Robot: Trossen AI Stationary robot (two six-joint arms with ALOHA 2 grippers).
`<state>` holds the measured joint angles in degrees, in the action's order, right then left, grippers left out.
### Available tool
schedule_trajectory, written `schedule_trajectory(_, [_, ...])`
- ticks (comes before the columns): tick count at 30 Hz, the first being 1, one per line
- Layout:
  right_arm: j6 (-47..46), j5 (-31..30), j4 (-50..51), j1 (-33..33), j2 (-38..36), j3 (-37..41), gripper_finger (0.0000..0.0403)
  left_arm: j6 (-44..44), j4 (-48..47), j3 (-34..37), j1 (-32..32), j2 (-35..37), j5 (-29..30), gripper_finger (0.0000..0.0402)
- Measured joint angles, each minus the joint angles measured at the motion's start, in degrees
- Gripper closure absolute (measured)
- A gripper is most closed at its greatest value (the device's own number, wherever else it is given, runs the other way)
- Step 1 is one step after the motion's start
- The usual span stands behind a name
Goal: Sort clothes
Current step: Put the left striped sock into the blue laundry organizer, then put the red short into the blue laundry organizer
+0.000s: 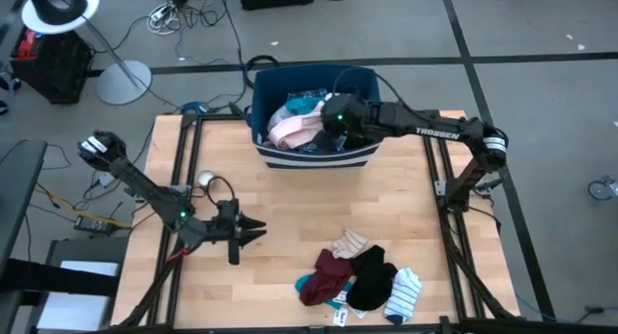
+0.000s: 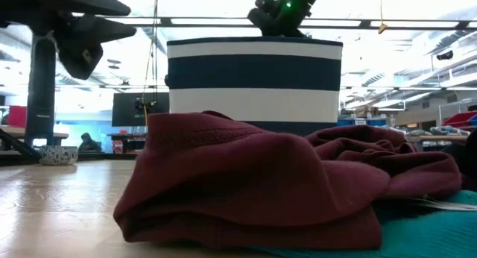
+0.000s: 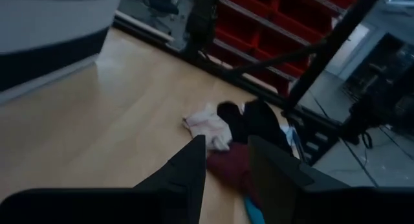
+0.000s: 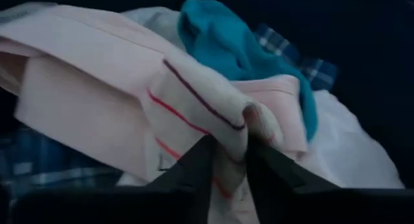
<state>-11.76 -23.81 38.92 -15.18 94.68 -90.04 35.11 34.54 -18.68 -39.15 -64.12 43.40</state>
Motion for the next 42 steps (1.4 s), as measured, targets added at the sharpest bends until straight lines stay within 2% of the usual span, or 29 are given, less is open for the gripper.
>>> schedule_trajectory(5, [0.0, 0.1, 2.8, -0.9, -3.0, 0.0, 0.0262, -0.8, 3.1, -0.1, 2.6, 0.0, 0.4, 0.028])
schedule_trajectory(9, [0.2, 0.1, 5.2, -0.8, -6.9, 0.0, 0.0227, -2.1, 3.2, -0.3, 4.7, 0.0, -3.1, 0.028])
schedule_trajectory(14, [-1.7, 1.5, 11.3, 1.1, -12.8, 0.0, 0.0199, -6.0, 1.9, -2.1, 7.0, 0.0, -7.2, 0.028])
schedule_trajectory(17, [-5.5, 3.5, 16.7, 3.7, -16.4, -0.1, 0.0193, -7.1, -4.0, -5.7, 8.4, 0.0, -8.8, 0.028])
schedule_trajectory(20, [-9.5, 1.7, 21.7, 8.8, -19.4, -0.1, 0.0194, -7.8, -13.0, -10.4, 9.9, -1.0, -11.5, 0.028])
schedule_trajectory(26, [-21.8, -10.7, 33.4, 23.7, -23.8, -0.1, 0.0205, -11.8, -22.7, -20.3, 12.4, -7.7, -16.5, 0.028])
schedule_trajectory(30, [-35.0, -14.7, 39.9, 35.1, -24.2, -0.1, 0.0211, -14.1, -23.5, -26.2, 14.6, -14.9, -20.8, 0.028])
schedule_trajectory(34, [-44.7, -18.6, 42.8, 45.1, -22.9, 1.1, 0.0213, -14.1, -23.7, -30.8, 17.8, -23.2, -30.3, 0.028])
schedule_trajectory(37, [-50.7, -20.9, 42.9, 50.6, -21.6, 2.5, 0.0215, -14.0, -23.6, -34.4, 19.4, -29.3, -36.7, 0.028])
schedule_trajectory(42, [-59.5, -22.5, 43.0, 56.8, -18.4, 5.1, 0.0216, -14.3, -24.9, -40.1, 20.1, -38.0, -42.3, 0.028])
